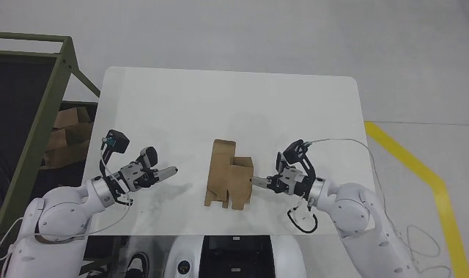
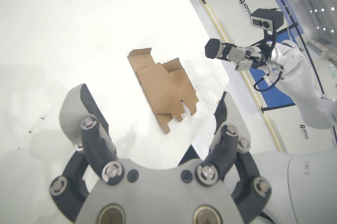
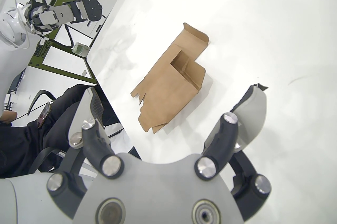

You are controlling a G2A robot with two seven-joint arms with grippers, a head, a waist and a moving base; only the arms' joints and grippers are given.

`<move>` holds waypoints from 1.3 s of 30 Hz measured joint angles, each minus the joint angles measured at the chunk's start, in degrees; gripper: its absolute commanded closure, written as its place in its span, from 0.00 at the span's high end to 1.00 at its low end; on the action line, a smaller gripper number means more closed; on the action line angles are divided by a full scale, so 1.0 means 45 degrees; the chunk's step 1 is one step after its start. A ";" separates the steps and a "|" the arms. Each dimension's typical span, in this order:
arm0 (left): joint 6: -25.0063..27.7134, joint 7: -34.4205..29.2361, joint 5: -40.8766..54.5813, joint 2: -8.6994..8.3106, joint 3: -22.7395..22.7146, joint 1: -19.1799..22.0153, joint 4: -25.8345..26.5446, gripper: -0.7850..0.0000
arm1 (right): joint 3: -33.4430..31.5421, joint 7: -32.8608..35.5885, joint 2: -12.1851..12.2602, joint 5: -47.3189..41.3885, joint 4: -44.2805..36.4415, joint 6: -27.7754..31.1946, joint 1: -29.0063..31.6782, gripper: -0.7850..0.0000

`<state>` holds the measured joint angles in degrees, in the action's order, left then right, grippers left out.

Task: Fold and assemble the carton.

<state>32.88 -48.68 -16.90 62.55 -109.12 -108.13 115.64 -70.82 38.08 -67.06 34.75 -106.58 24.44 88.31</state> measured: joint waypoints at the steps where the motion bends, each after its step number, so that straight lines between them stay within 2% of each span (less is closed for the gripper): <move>1: 0.0000 0.0000 0.0000 0.0000 0.0000 0.0000 0.0000 1.00 | 0.0089 0.0103 -0.0002 -0.0152 0.0146 -0.0049 -0.0095 1.00; 8: 0.0000 0.0000 0.0000 0.0000 0.0000 0.0000 0.0000 1.00 | 0.0697 0.0847 -0.0045 -0.1030 0.1215 -0.0344 -0.0865 1.00; 14: 0.0000 0.0000 0.0000 0.0000 0.0000 0.0000 0.0000 1.00 | 0.1016 0.1233 -0.0014 -0.1824 0.2109 0.0719 -0.1239 1.00; 19: 0.0000 0.0000 0.0000 0.0000 0.0000 0.0000 0.0000 1.00 | 0.1143 0.1370 0.0060 -0.2003 0.2188 0.2036 -0.1328 1.00; 34: 0.0000 0.0000 0.0000 0.0000 0.0000 0.0000 0.0000 1.00 | 0.1185 0.1220 0.0059 -0.1948 0.2171 0.1982 -0.1286 1.00; 39: 0.0000 0.0000 0.0000 0.0000 0.0000 0.0000 0.0000 1.00 | 0.1365 0.1057 0.0114 -0.2699 0.2393 0.2983 -0.1164 1.00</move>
<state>32.88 -48.68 -16.90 62.55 -109.12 -108.13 115.64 -64.68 42.84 -66.54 22.60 -95.82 37.86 83.07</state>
